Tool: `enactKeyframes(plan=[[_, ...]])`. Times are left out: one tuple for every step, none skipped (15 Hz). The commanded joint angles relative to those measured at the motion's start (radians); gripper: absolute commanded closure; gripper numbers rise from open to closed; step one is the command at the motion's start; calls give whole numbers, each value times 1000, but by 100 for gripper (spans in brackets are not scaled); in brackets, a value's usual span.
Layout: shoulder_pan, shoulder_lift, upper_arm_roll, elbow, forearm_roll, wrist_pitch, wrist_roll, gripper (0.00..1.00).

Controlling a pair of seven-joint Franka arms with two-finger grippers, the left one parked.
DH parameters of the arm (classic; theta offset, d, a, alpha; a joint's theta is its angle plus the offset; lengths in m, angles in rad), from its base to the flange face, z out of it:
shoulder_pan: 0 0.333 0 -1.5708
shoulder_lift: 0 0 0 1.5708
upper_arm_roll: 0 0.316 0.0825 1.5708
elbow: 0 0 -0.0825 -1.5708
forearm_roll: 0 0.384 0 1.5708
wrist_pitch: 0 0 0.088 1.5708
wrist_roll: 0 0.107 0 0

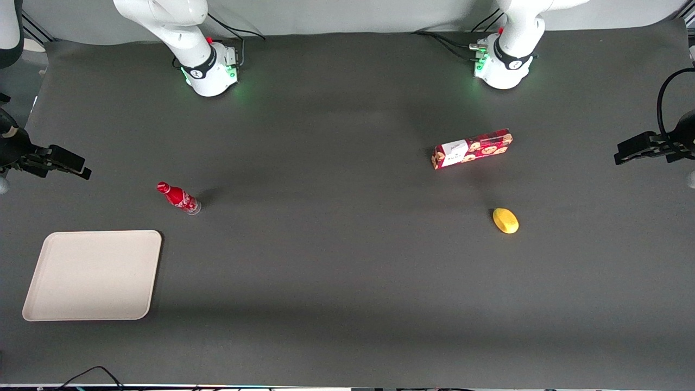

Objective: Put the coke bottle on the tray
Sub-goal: 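Move the open right gripper above the red Coca-Cola bottle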

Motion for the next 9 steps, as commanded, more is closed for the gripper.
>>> enactKeyframes(plan=[[11, 12, -5, 24, 8, -10, -10, 0], [11, 12, -5, 24, 8, -10, -9, 0], [12, 14, -4, 24, 8, -11, -9, 0], [14, 14, -4, 24, 8, -11, -7, 0], [14, 14, -4, 24, 8, -10, -7, 0], [15, 14, -2, 21, 8, -11, -7, 0], [15, 19, -1, 21, 8, -11, -7, 0], [15, 26, 2, 18, 8, -10, -7, 0], [15, 28, 1, 14, 8, -8, -7, 0]])
